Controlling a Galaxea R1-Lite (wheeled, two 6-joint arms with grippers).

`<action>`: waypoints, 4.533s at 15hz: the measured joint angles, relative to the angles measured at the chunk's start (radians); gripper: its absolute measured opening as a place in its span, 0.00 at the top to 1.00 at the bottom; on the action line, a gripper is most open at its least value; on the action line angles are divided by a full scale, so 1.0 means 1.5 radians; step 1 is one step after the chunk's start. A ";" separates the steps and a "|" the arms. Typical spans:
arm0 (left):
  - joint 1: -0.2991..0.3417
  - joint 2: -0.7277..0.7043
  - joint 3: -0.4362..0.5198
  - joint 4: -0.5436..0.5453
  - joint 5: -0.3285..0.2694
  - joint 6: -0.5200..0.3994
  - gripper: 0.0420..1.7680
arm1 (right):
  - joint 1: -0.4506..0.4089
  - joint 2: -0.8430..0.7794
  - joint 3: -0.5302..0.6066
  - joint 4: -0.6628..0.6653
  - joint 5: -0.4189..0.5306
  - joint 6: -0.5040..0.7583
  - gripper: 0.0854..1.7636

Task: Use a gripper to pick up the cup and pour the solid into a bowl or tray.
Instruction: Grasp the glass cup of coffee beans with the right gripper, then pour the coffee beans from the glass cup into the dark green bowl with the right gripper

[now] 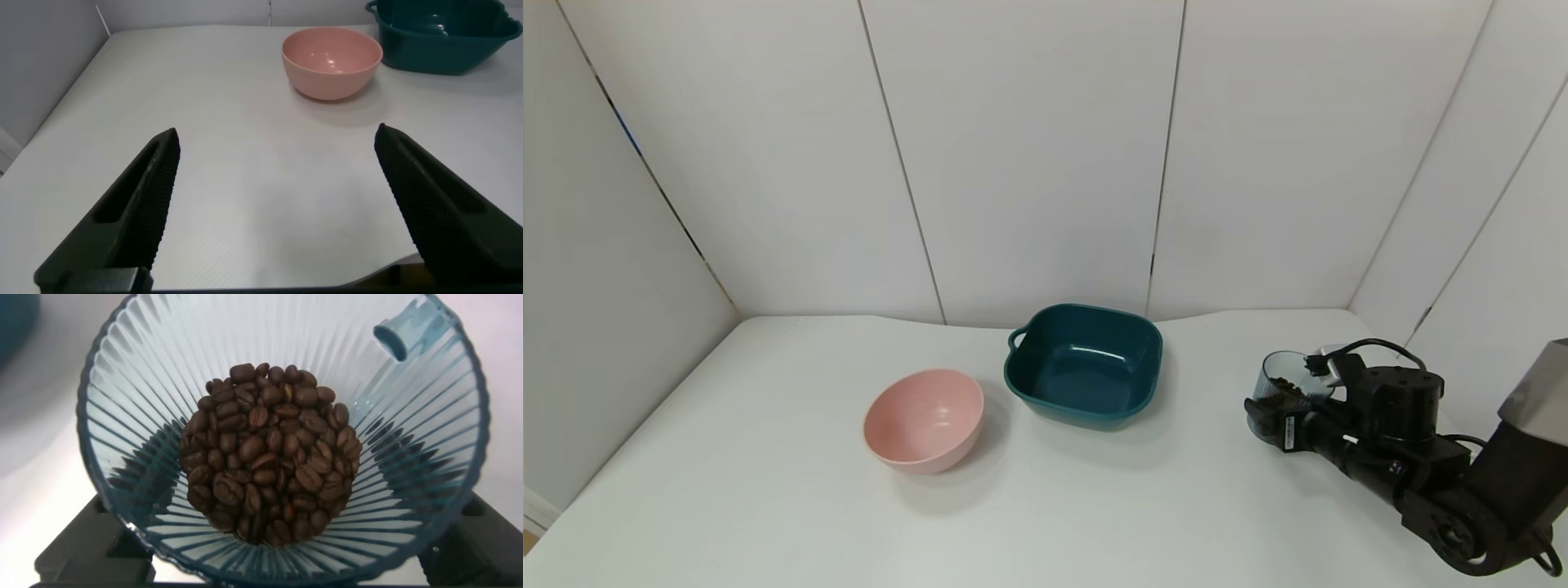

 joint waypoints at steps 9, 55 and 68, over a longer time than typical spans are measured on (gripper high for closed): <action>0.000 0.000 0.000 0.000 0.000 0.000 0.03 | -0.002 0.004 -0.003 0.000 0.000 0.000 0.25; 0.000 0.000 0.000 0.000 0.000 0.000 0.03 | 0.292 -0.001 -0.723 0.958 -0.409 -0.333 0.25; 0.000 0.000 0.000 0.000 0.000 0.000 0.03 | 0.371 0.095 -0.941 1.225 -0.585 -0.355 0.26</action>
